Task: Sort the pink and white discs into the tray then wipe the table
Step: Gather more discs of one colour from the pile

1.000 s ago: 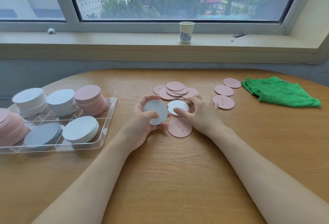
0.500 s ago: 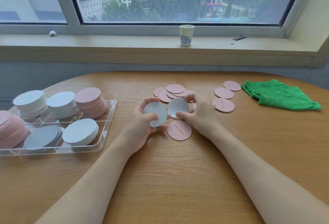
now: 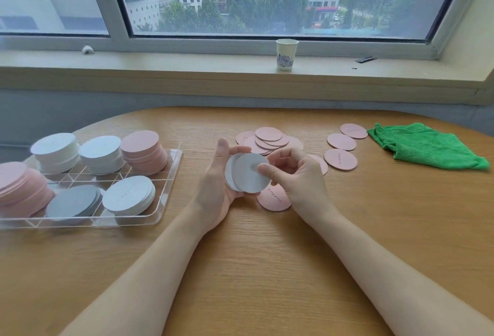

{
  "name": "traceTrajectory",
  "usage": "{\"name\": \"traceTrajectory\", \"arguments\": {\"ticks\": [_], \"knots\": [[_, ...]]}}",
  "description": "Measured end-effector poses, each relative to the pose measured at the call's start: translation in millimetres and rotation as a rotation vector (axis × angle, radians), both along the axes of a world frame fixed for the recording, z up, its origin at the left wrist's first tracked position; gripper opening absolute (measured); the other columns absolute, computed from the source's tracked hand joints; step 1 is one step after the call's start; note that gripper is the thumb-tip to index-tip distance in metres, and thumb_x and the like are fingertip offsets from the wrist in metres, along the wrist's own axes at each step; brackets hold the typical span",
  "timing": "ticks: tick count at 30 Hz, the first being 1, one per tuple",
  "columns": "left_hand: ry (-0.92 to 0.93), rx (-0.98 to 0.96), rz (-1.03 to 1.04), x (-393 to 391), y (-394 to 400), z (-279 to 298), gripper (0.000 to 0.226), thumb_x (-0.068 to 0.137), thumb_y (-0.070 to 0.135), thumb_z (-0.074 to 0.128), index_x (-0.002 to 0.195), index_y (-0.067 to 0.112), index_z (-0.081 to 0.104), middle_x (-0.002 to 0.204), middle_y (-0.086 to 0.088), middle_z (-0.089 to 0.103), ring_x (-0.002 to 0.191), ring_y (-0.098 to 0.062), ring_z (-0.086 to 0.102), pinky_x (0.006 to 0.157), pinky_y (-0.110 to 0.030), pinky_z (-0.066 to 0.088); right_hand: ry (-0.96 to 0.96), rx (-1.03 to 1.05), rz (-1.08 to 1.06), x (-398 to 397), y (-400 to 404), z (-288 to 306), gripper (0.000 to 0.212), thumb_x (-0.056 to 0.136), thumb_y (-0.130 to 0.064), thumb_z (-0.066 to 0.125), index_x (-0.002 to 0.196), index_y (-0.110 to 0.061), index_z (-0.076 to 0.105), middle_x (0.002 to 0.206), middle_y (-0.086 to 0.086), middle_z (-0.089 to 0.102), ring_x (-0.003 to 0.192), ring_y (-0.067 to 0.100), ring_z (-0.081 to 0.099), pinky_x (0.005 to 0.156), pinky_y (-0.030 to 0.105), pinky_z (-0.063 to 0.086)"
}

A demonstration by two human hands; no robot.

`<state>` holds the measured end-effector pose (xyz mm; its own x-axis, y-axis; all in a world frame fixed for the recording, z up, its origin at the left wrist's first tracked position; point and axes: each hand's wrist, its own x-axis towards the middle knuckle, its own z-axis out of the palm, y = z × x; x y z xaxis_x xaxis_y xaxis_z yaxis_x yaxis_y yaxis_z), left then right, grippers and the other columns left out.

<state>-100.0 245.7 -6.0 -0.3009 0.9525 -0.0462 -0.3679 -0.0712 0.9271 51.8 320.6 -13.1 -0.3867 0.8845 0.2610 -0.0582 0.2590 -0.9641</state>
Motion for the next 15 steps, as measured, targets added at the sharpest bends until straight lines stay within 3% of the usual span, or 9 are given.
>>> {"name": "traceTrajectory", "arguments": {"ticks": [6, 9, 12, 15], "knots": [[0.023, 0.023, -0.064, 3.0, -3.7, -3.4, 0.079, 0.088, 0.075, 0.036, 0.123, 0.009, 0.062, 0.109, -0.011, 0.074, 0.097, -0.028, 0.072, 0.066, -0.041, 0.060, -0.207, 0.130, -0.074, -8.5, -3.4, -4.7, 0.021, 0.075, -0.028, 0.088, 0.091, -0.020, 0.076, 0.071, -0.007, 0.067, 0.064, 0.002, 0.057, 0.066, 0.015, 0.045], [0.042, 0.004, -0.048, 2.5, -6.1, -5.0, 0.088, 0.078, 0.082, 0.045, 0.129, 0.012, 0.059, 0.115, -0.015, 0.073, 0.102, -0.032, 0.072, 0.068, -0.043, 0.061, -0.231, 0.142, -0.053, -10.6, -3.7, -5.8, 0.021, 0.077, -0.029, 0.087, 0.096, -0.023, 0.079, 0.081, -0.003, 0.069, 0.068, 0.004, 0.055, 0.068, 0.016, 0.043], [0.049, -0.022, -0.020, 3.7, -15.3, -5.1, 0.086, 0.080, 0.079, 0.046, 0.134, 0.013, 0.055, 0.124, -0.019, 0.070, 0.105, -0.035, 0.073, 0.072, -0.046, 0.060, -0.224, 0.109, -0.016, -10.2, -6.8, -4.6, 0.018, 0.077, -0.031, 0.087, 0.092, -0.024, 0.079, 0.085, 0.000, 0.069, 0.068, 0.012, 0.054, 0.068, 0.022, 0.045], [0.082, -0.050, 0.026, 3.1, -28.6, -2.5, 0.075, 0.092, 0.073, 0.044, 0.131, 0.010, 0.055, 0.117, -0.020, 0.070, 0.096, -0.036, 0.073, 0.072, -0.048, 0.060, -0.199, 0.084, 0.060, -11.9, -19.2, 5.6, 0.013, 0.079, -0.027, 0.086, 0.086, -0.021, 0.077, 0.083, 0.003, 0.074, 0.066, 0.026, 0.063, 0.066, 0.036, 0.052]]}}
